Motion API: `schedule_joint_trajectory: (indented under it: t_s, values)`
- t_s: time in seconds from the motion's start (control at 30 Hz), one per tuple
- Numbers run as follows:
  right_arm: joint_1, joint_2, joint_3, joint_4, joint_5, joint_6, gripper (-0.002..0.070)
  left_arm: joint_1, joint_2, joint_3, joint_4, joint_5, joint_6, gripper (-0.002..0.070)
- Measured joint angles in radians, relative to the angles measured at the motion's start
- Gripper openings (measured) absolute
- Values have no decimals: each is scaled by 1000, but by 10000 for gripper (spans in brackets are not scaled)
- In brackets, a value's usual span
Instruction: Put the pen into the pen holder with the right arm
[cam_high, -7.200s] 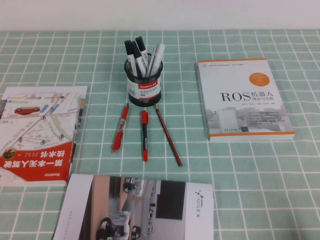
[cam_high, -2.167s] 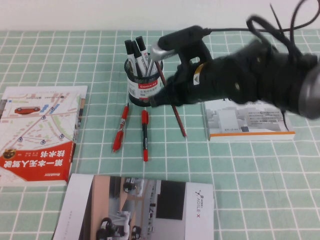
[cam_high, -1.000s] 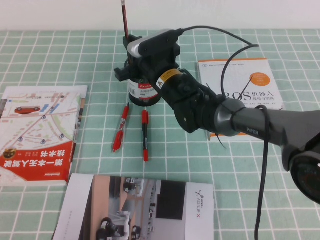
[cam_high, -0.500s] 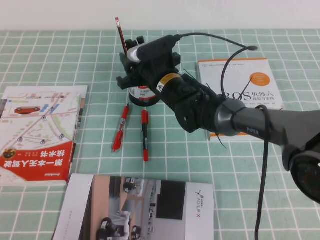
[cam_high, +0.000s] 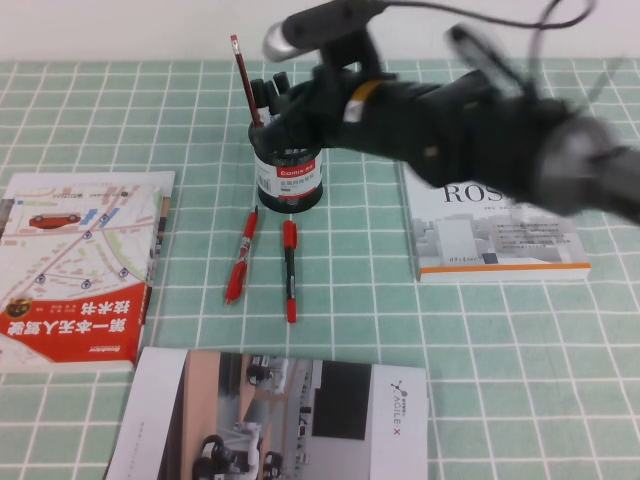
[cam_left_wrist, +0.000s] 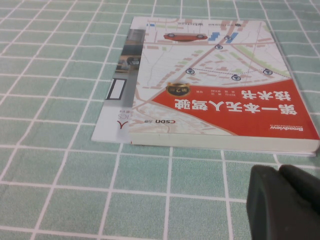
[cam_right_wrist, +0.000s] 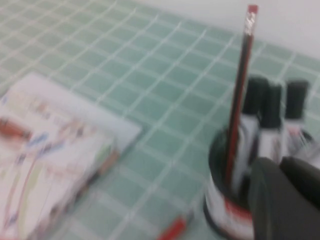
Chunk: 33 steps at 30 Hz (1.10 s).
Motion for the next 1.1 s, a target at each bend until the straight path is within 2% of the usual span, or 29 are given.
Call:
schedule_joint_trajectory:
  t_s: [0.13,0.47,0.83,1.0,1.1]
  values:
    - [0,-185,166,0,95,-10,-13,0,0,0,0,0,0,-4]
    - [0,-757,644,-10,164,-15,-17,0,0,0,0,0,0,-4]
    - [-3,-1314,1016,19,380,-15,-19,0,0,0,0,0,0,-4]
    - [-3,-1520,1139,19,392,-15,-19,0,0,0,0,0,0,-4]
    - [-3,-1592,1237,8,328,-15,-19,0,0,0,0,0,0,-4]
